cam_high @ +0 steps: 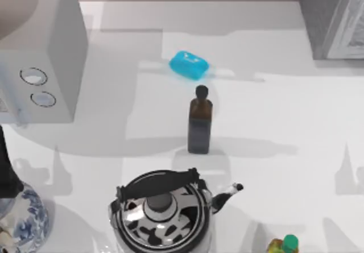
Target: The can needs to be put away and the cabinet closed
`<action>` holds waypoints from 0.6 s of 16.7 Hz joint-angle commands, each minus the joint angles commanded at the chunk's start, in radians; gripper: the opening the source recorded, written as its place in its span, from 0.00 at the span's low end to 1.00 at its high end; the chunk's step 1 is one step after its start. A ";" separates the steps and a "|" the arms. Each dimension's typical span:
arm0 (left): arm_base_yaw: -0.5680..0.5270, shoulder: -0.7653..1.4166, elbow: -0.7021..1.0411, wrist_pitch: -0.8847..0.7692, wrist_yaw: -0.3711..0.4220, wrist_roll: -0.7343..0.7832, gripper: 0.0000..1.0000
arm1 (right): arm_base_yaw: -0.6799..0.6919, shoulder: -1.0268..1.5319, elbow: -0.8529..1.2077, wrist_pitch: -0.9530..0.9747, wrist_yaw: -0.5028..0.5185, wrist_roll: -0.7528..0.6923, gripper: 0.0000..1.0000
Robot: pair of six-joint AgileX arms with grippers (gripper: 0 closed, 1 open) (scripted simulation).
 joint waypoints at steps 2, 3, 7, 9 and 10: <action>0.000 0.000 0.000 0.000 0.000 0.000 1.00 | -0.063 0.075 0.028 0.071 -0.067 0.000 1.00; 0.000 0.000 0.000 0.000 0.000 0.000 1.00 | -0.104 0.128 0.046 0.120 -0.111 0.000 1.00; 0.000 0.000 0.000 0.000 0.000 0.000 1.00 | -0.320 0.445 0.124 0.380 -0.332 0.009 1.00; 0.000 0.000 0.000 0.000 0.000 0.000 1.00 | -0.440 0.646 0.164 0.528 -0.455 0.015 1.00; 0.000 0.000 0.000 0.000 0.000 0.000 1.00 | -0.500 0.750 0.185 0.603 -0.518 0.018 1.00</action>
